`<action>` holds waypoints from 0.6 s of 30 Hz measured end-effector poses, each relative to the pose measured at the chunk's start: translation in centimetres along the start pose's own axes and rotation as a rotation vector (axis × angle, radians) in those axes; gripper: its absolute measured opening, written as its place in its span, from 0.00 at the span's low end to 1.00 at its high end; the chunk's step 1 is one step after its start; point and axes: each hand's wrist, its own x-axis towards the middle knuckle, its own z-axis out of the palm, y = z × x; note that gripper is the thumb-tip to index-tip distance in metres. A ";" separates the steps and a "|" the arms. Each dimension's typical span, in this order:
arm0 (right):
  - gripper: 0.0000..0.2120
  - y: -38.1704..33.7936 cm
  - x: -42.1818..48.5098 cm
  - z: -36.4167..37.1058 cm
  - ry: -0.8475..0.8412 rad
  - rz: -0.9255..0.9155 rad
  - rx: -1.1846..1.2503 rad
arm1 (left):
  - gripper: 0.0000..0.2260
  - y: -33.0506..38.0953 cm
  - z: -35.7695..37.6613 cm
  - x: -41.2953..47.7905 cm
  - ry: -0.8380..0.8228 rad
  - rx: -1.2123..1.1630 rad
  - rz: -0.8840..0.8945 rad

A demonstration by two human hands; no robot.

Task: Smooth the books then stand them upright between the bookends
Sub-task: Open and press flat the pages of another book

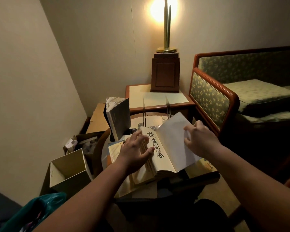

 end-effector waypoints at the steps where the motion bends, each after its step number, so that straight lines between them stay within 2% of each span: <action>1: 0.19 0.2 -0.2 0.5 -0.017 0.003 -0.050 | 0.20 -0.1 0.0 0.0 -0.002 -0.003 -0.002; 5: 0.24 0.5 -0.6 1.8 -0.153 0.022 -0.245 | 0.18 -0.4 0.3 0.0 -0.003 -0.022 -0.006; 9: 0.22 0.0 -0.6 2.0 -0.160 -0.127 -0.274 | 0.18 -0.5 0.5 0.0 -0.005 -0.036 -0.008; 13: 0.16 -1.4 -0.7 2.5 -0.162 -0.332 0.004 | 0.19 -0.8 0.8 0.1 0.001 -0.029 -0.011; 18: 0.13 -4.1 -1.0 3.4 -0.199 -0.279 0.350 | 0.20 -1.0 1.2 0.0 0.004 -0.036 -0.007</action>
